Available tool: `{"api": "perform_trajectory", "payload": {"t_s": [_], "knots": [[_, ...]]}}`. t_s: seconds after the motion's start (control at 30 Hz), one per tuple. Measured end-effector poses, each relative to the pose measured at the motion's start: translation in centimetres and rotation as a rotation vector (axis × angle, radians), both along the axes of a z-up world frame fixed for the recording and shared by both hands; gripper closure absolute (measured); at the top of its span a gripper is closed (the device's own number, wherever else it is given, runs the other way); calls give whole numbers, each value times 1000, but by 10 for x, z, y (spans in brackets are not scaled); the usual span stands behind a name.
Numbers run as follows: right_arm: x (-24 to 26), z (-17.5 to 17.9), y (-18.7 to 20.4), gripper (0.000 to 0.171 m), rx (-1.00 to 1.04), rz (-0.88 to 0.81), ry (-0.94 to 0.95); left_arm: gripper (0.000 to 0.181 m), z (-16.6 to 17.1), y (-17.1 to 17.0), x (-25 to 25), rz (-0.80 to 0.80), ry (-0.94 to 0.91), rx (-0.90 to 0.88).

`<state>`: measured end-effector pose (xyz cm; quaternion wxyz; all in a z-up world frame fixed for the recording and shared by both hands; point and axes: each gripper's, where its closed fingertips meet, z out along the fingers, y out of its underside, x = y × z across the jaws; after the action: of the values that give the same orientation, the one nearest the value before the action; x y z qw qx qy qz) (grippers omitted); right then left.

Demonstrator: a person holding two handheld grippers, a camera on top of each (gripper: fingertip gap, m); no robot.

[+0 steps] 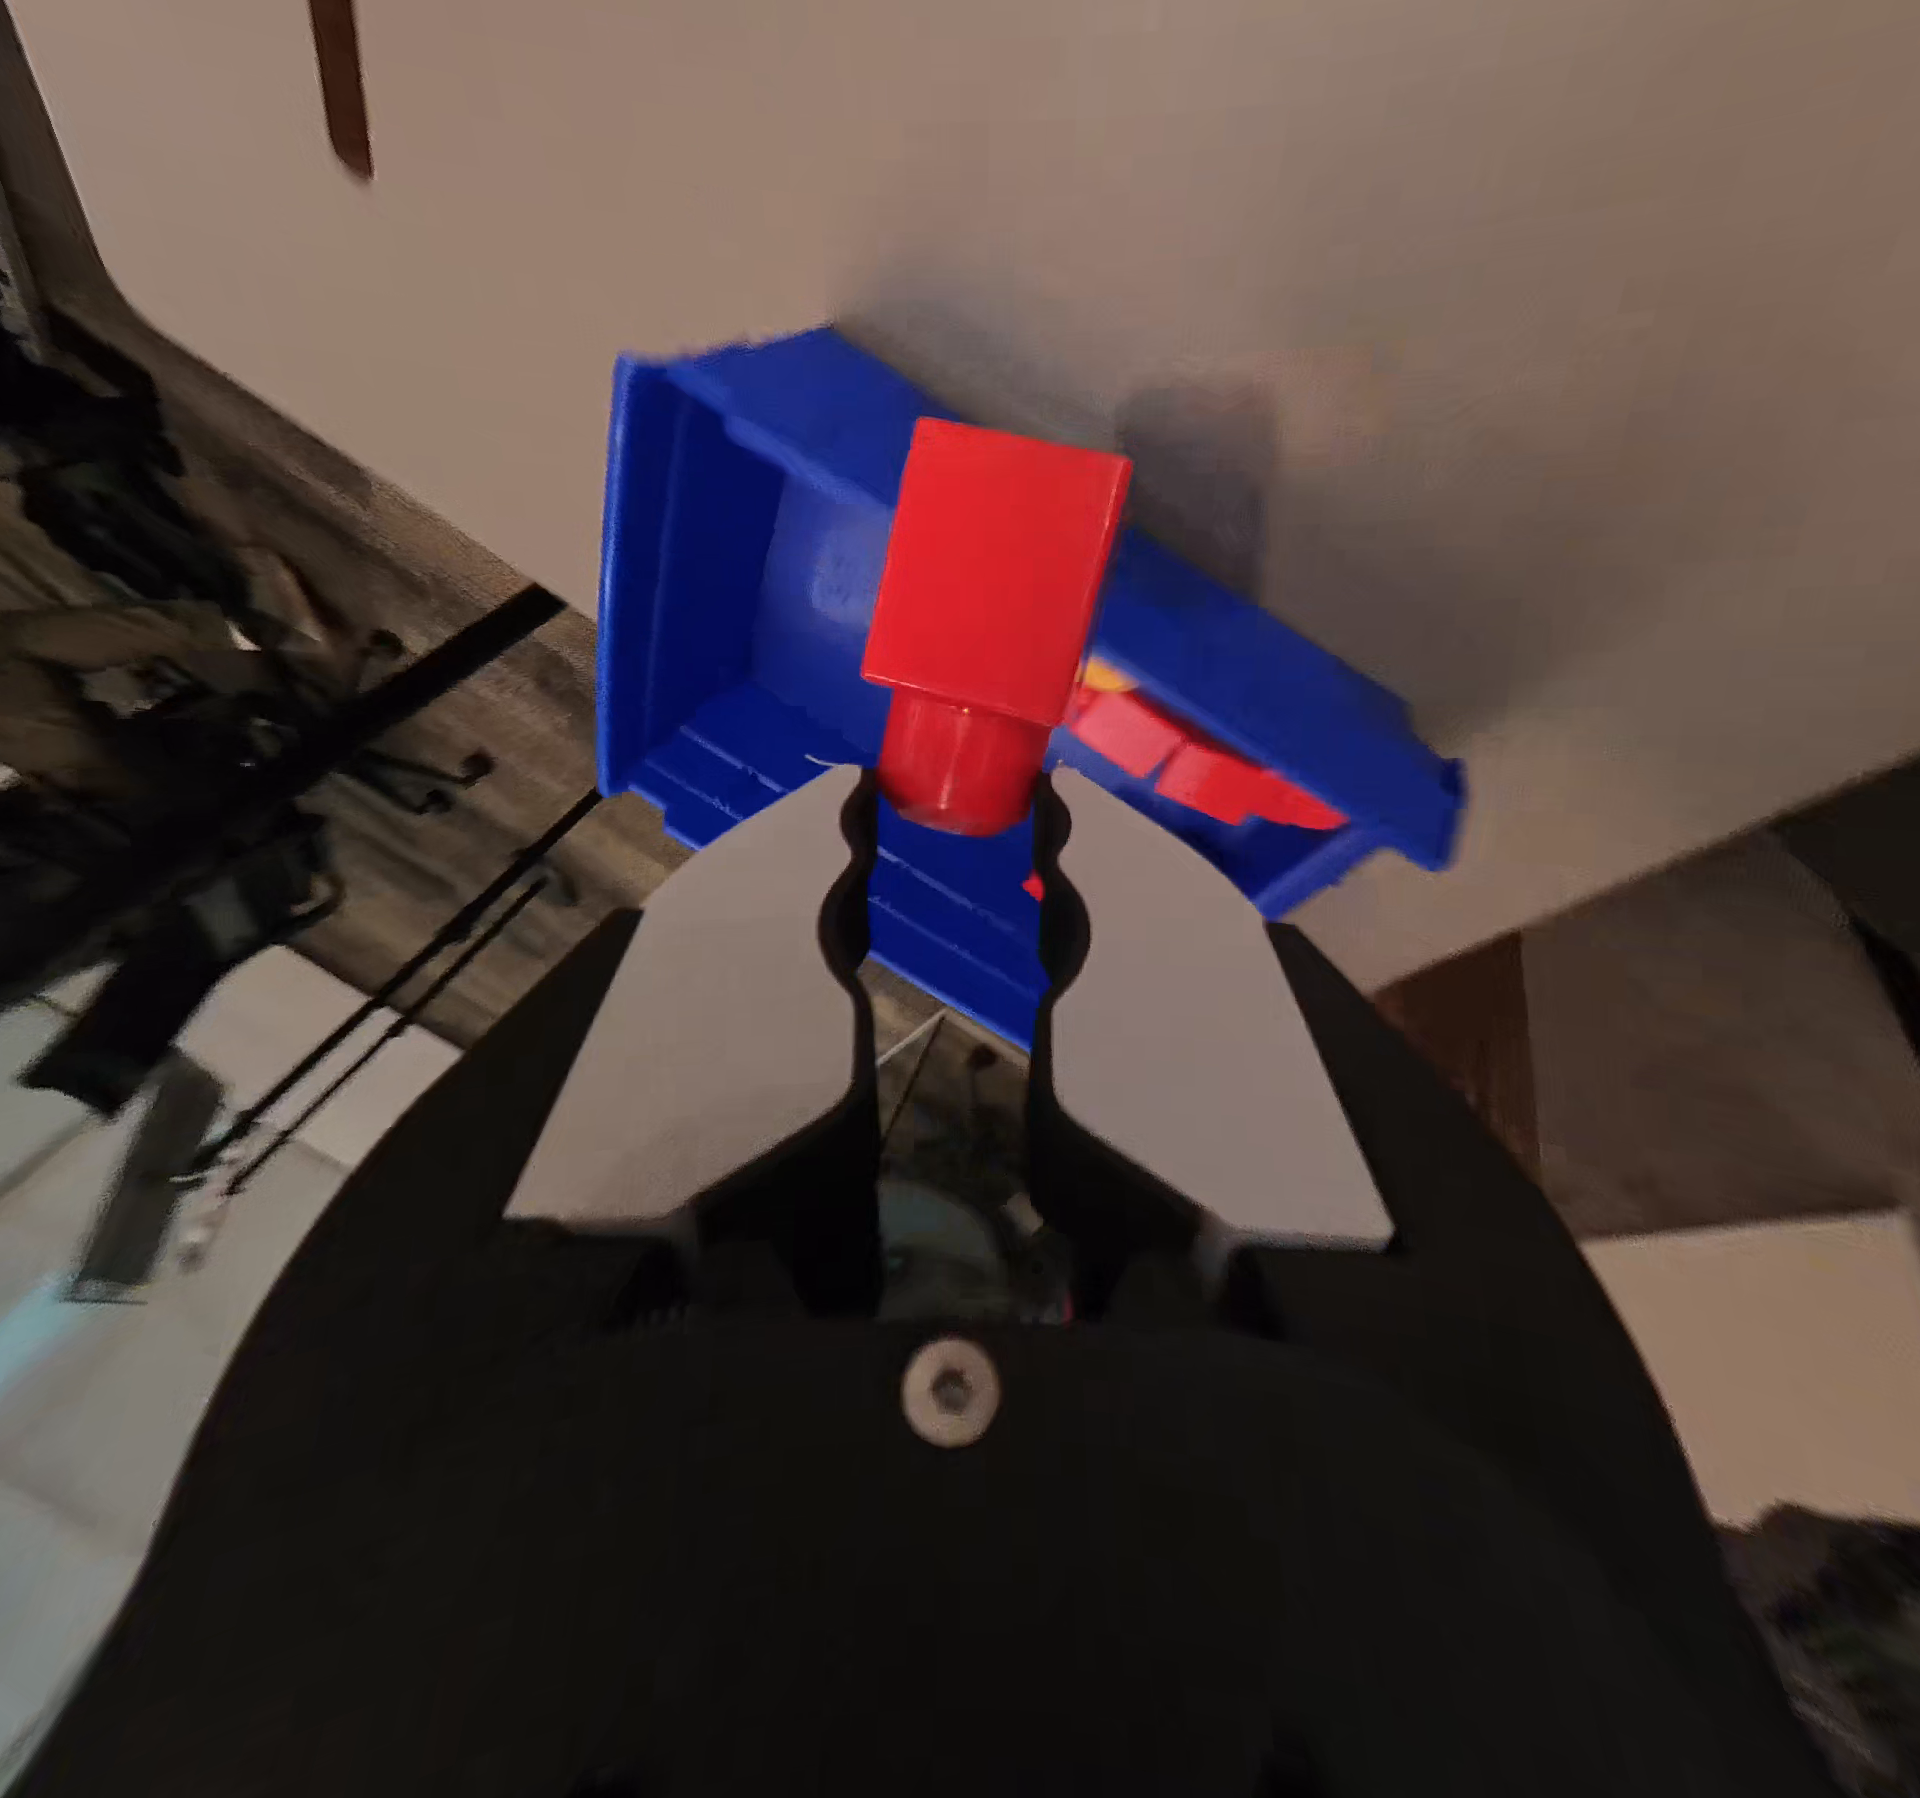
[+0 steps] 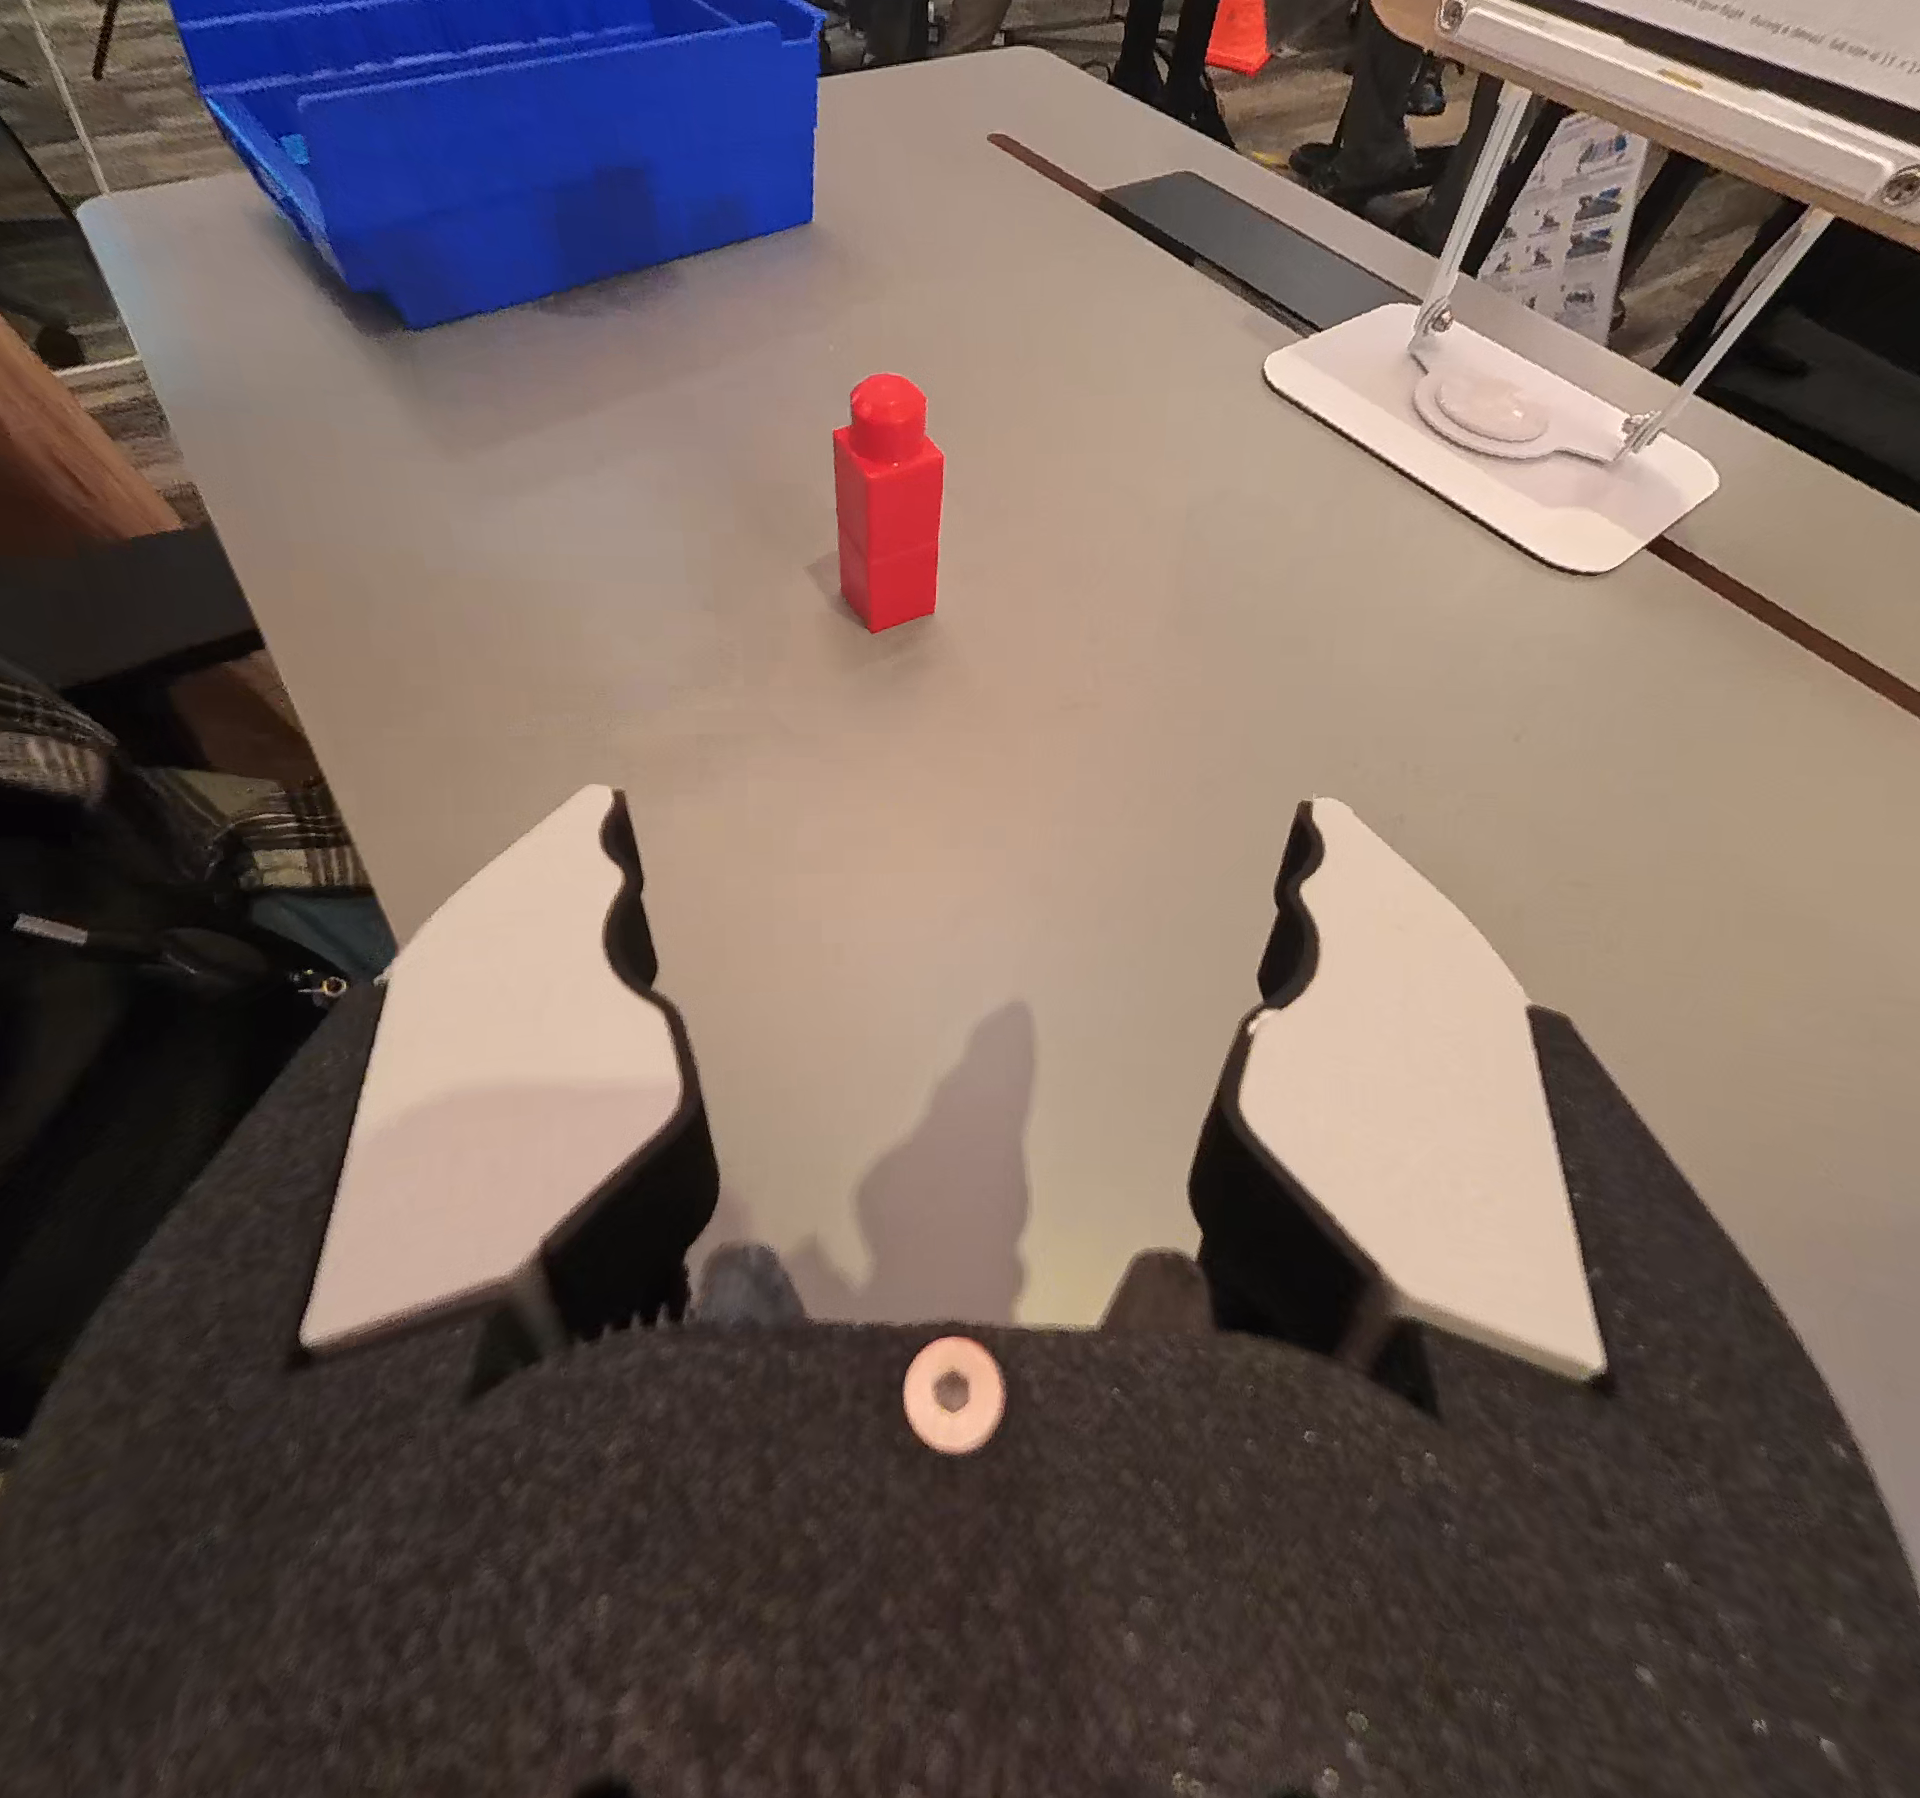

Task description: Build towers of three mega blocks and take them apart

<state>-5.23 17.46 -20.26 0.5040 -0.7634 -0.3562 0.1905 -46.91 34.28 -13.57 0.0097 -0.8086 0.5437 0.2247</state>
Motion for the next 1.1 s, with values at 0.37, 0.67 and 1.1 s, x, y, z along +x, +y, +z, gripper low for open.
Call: {"api": "perform_trajectory", "payload": {"t_s": [0.37,0.67,1.1], "knots": [[29,14,-31,57,52,-50,15,153,-29,-52,206,-323,395,-217],[45,13,-38,57,58,-88,35,153,-45,-49,232,-370,588,-230],[42,9,-37,58,50,-78,40,153,-66,-46,241,-413,668,-214]]}}
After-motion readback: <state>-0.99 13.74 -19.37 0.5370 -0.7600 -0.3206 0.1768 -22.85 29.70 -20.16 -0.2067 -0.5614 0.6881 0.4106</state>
